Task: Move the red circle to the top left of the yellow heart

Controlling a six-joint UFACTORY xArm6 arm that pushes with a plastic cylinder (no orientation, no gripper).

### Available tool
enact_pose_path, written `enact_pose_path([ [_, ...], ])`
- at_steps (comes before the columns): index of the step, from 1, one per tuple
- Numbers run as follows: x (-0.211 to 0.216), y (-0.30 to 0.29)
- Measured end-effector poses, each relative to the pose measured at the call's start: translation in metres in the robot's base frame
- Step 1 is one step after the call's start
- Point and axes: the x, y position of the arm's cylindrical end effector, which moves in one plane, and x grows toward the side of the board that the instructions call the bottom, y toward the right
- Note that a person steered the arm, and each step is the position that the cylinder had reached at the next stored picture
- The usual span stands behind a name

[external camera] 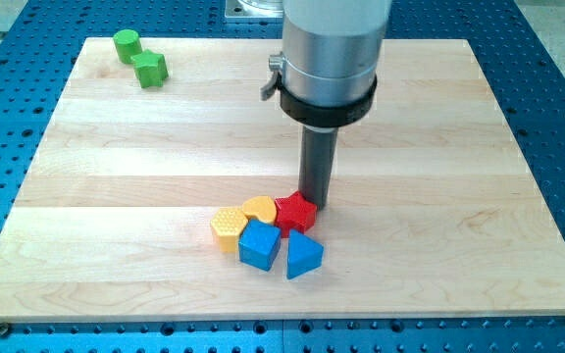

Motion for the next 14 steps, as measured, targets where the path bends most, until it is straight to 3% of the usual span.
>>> enact_pose_path([
  [2, -0.092, 0.134],
  [3, -0.175, 0.14],
  [4, -0.219, 0.154],
  [5, -0.244, 0.11],
  [7, -0.151, -0.025],
  [8, -0.141, 0.055],
  [9, -0.202, 0.115],
  [10, -0.258, 0.092],
  [11, -0.256, 0.025],
  [12, -0.191, -0.054],
  [13, -0.192, -0.066],
  [14, -0.119, -0.083],
])
